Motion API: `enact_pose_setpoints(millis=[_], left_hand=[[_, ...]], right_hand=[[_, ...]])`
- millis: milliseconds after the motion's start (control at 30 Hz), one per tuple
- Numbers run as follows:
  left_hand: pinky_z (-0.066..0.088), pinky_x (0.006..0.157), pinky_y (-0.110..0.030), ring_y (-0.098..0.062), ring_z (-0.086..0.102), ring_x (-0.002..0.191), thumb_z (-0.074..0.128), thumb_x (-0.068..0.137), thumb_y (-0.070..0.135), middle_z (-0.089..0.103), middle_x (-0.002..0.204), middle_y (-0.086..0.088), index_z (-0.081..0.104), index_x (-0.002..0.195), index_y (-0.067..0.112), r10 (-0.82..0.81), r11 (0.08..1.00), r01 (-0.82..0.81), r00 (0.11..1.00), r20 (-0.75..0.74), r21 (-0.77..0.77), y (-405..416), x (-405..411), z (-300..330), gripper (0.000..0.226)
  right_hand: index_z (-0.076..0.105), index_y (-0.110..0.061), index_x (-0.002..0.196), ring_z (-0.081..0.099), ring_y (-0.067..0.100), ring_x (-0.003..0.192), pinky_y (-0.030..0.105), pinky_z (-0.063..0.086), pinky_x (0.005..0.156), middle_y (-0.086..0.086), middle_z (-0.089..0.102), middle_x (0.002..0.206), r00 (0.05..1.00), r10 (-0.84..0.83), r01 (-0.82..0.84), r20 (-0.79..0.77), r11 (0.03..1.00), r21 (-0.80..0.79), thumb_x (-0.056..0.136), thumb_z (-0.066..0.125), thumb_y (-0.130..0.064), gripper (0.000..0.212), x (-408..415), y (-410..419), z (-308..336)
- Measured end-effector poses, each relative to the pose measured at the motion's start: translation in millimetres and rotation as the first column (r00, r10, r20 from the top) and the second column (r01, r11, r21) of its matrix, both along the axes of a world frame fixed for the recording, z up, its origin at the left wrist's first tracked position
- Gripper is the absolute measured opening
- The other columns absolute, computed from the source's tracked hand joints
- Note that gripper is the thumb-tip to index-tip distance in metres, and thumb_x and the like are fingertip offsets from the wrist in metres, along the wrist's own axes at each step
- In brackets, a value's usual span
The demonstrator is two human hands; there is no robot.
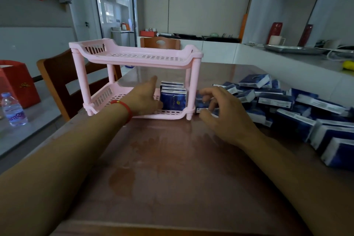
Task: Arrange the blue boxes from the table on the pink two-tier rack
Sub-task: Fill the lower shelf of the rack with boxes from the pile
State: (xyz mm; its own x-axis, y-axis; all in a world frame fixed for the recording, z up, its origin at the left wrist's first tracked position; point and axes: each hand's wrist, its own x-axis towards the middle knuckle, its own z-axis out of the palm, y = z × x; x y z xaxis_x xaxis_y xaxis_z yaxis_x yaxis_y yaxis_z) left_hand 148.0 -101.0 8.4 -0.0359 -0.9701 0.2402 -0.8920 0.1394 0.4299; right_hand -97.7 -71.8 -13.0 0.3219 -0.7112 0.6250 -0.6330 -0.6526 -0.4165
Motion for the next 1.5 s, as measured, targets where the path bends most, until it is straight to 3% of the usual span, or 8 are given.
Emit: enact_pose_setpoints(millis=[233, 500, 667, 867, 1067, 1233, 1333, 1500], left_hand=[[0.052, 0.07, -0.039, -0.041, 0.066, 0.085, 0.066, 0.079, 0.031, 0.069, 0.093, -0.016, 0.063, 0.095, 0.012, 0.238, 0.883, -0.098, 0.937, 0.257, -0.459, 65.0, -55.5, 16.8, 0.025], [0.055, 0.077, -0.038, -0.022, 0.064, 0.086, 0.062, 0.08, 0.021, 0.067, 0.093, 0.003, 0.064, 0.088, 0.022, -0.294, 0.867, 0.333, 0.943, 0.158, -0.371, 81.3, -97.6, -12.4, 0.009], [0.043, 0.069, -0.008, -0.007, 0.058, 0.074, 0.066, 0.074, 0.009, 0.064, 0.09, 0.01, 0.069, 0.097, 0.02, -0.537, 0.8, 0.54, 0.839, 0.089, -0.263, 75.7, -99.4, -21.4, 0.026], [0.052, 0.078, -0.014, -0.006, 0.065, 0.089, 0.072, 0.09, 0.023, 0.067, 0.106, 0.009, 0.065, 0.117, 0.022, -0.494, 0.865, 0.401, 0.789, -0.366, -0.302, 78.5, -104.3, -16.2, 0.028], [0.058, 0.074, -0.017, 0.002, 0.07, 0.094, 0.063, 0.094, 0.002, 0.069, 0.121, -0.005, 0.064, 0.127, 0.016, -0.348, 0.875, 0.483, 0.603, -0.718, -0.019, 77.3, -104.8, -9.3, 0.036], [0.062, 0.067, -0.035, -0.032, 0.072, 0.1, 0.067, 0.085, -0.011, 0.07, 0.114, -0.021, 0.064, 0.127, 0.011, -0.3, 0.862, 0.504, 0.599, -0.743, 0.058, 70.0, -95.2, -12.3, 0.048], [0.062, 0.074, -0.032, -0.026, 0.071, 0.101, 0.072, 0.083, -0.007, 0.073, 0.11, -0.012, 0.071, 0.114, 0.018, -0.356, 0.878, 0.478, 0.678, -0.643, 0.018, 65.0, -87.1, -12.3, 0.04], [0.058, 0.089, -0.032, -0.015, 0.07, 0.097, 0.077, 0.08, 0.004, 0.073, 0.107, 0.002, 0.071, 0.106, 0.026, -0.429, 0.887, 0.459, 0.768, -0.476, -0.059, 61.4, -84.3, -11.6, 0.034]], right_hand=[[0.062, -0.02, 0.096, 0.057, 0.015, 0.08, 0.035, 0.05, 0.07, -0.004, 0.06, 0.09, 0.943, -0.332, 0.324, -0.036, 0.935, -0.148, 0.087, 0.06, -0.016, 0.01, -41.2, 19.1, 16.5], [0.055, -0.021, 0.134, 0.056, 0.025, 0.11, 0.039, 0.05, 0.087, 0.004, 0.057, 0.121, 0.631, -0.557, 0.464, -0.54, 0.829, -0.312, 0.089, 0.063, -0.05, 0.054, -106.2, 33.1, -2.9], [0.063, -0.022, 0.129, 0.058, 0.024, 0.099, 0.038, 0.05, 0.077, 0.003, 0.058, 0.109, 0.692, -0.571, 0.477, -0.44, 0.821, -0.314, 0.09, 0.065, -0.035, 0.041, -108.1, 28.3, -1.7], [0.064, -0.025, 0.131, 0.069, 0.012, 0.093, 0.031, 0.058, 0.082, 0.0, 0.074, 0.109, 0.964, -0.242, 0.207, -0.111, 0.943, -0.262, 0.082, 0.065, -0.036, 0.05, -110.7, 54.5, -3.4], [0.063, -0.023, 0.134, 0.049, -0.015, 0.071, 0.005, 0.041, 0.071, -0.02, 0.061, 0.093, 0.972, 0.037, -0.089, -0.232, 0.972, -0.217, 0.082, 0.07, -0.013, 0.054, -88.5, 60.7, -3.4], [0.058, -0.031, 0.133, 0.058, -0.002, 0.079, 0.032, 0.058, 0.077, -0.012, 0.066, 0.107, 0.969, -0.147, 0.109, -0.2, 0.977, -0.186, 0.086, 0.065, -0.01, 0.052, -94.3, 54.0, -9.3], [0.06, -0.028, 0.123, 0.054, -0.001, 0.085, 0.039, 0.056, 0.081, -0.011, 0.057, 0.108, 0.94, -0.34, 0.33, -0.041, 0.932, -0.151, 0.087, 0.067, -0.027, 0.037, -99.3, 49.6, -6.0], [0.043, -0.033, 0.141, 0.05, 0.019, 0.122, 0.039, 0.049, 0.097, -0.001, 0.05, 0.135, 0.853, -0.413, 0.444, -0.319, 0.896, 0.026, 0.083, 0.061, -0.068, 0.07, -90.8, 33.8, -10.9]])
